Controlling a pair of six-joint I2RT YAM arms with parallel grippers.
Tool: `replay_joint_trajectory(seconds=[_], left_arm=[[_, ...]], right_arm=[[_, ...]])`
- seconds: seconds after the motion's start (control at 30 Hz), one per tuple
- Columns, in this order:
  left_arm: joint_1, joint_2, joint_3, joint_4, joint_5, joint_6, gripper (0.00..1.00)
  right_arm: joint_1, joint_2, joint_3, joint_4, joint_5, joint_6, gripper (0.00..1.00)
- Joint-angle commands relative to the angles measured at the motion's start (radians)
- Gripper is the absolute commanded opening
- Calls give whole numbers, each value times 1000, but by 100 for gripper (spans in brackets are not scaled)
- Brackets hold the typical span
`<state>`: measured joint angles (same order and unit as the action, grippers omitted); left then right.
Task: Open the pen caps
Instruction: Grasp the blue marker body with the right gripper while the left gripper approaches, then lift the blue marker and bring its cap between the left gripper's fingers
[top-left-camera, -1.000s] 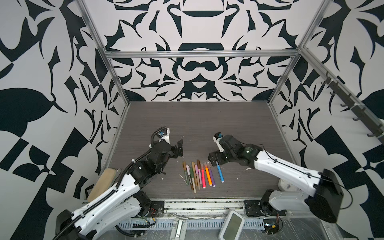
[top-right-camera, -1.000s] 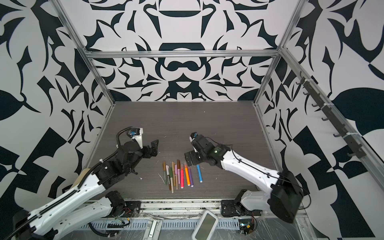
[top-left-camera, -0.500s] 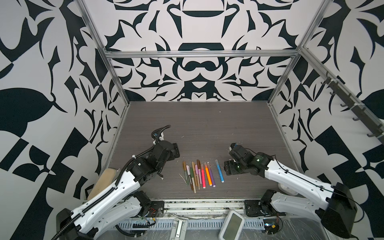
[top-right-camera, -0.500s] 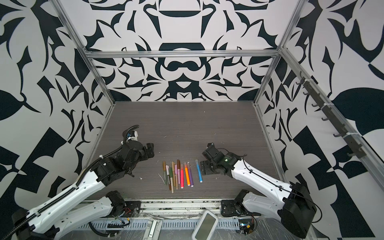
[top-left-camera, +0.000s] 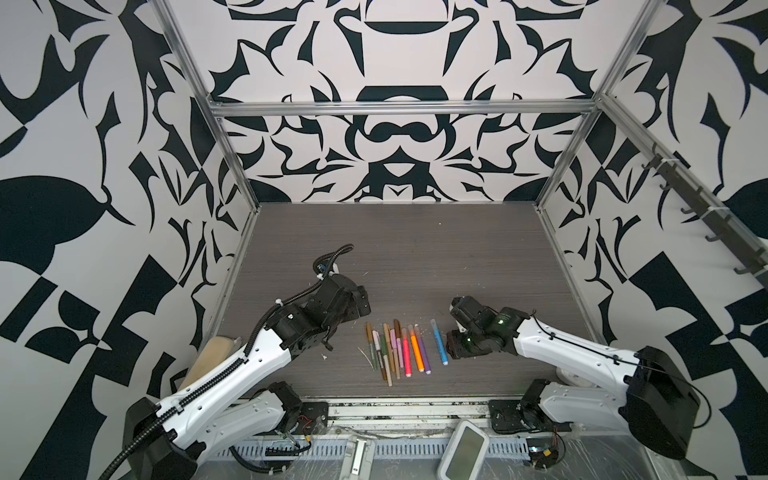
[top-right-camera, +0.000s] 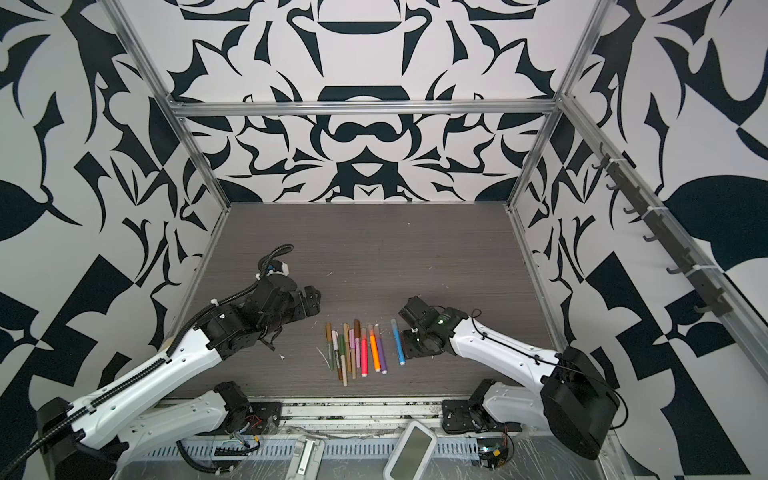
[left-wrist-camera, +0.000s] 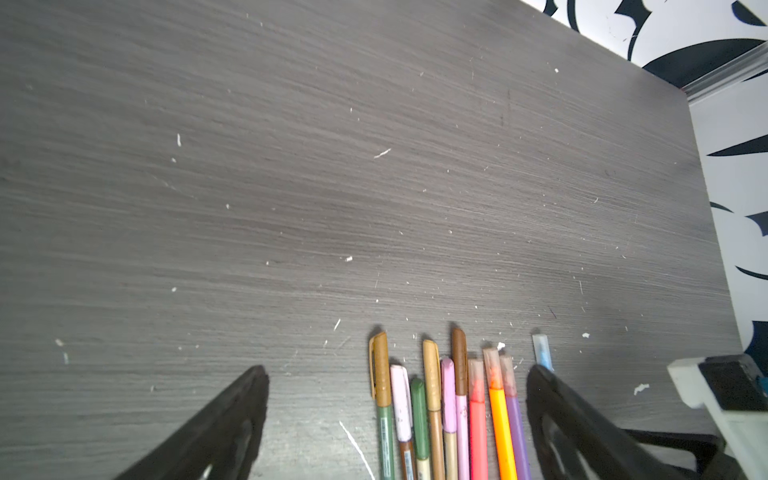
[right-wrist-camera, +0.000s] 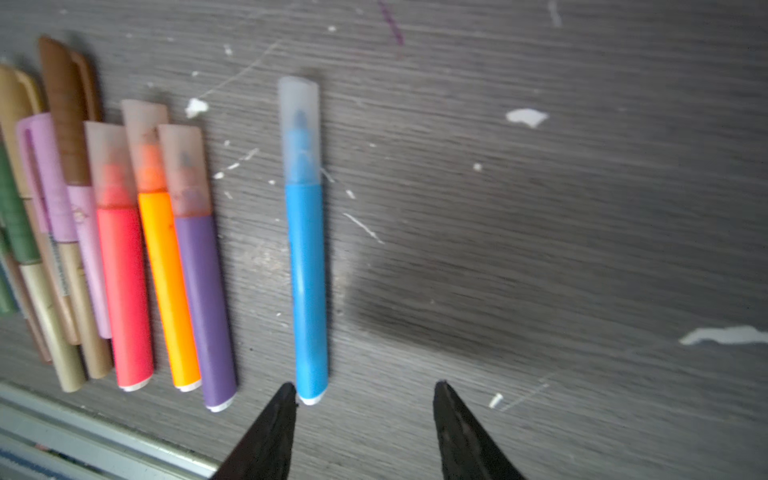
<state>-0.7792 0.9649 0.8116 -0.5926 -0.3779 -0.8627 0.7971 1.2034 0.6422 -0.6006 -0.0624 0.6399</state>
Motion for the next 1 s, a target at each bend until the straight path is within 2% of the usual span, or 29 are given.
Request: replay_joint_trajectory(seconds=[0.0, 0.17, 0.37, 0.5, 0.53, 0.6, 0.7, 0.8, 0.87, 0.97], left_arm=[[14, -32, -45, -11, 1, -83, 99], [15, -55, -72, 7, 17, -127, 99], [15, -51, -57, 42, 106, -68, 99], [15, -51, -59, 61, 146, -60, 99], [15, -44, -57, 66, 156, -57, 99], [15, -16, -42, 67, 190, -56, 99], [12, 26, -39, 128, 293, -82, 99], [11, 66, -62, 281, 431, -127, 99], [9, 96, -68, 361, 480, -176, 99], [8, 153, -75, 487, 550, -248, 90]], right_arm=[[30, 48, 20, 39, -4, 9, 51], [101, 148, 60, 36, 68, 37, 44], [150, 227, 90, 4, 151, 82, 32], [152, 245, 85, -13, 177, 106, 29], [152, 246, 83, -11, 173, 107, 27], [150, 238, 87, -1, 147, 94, 12], [149, 217, 132, -19, 96, 16, 0], [145, 182, 202, -50, 41, -52, 0], [138, 159, 244, -53, -21, -72, 0], [137, 139, 291, -12, -116, -43, 0]])
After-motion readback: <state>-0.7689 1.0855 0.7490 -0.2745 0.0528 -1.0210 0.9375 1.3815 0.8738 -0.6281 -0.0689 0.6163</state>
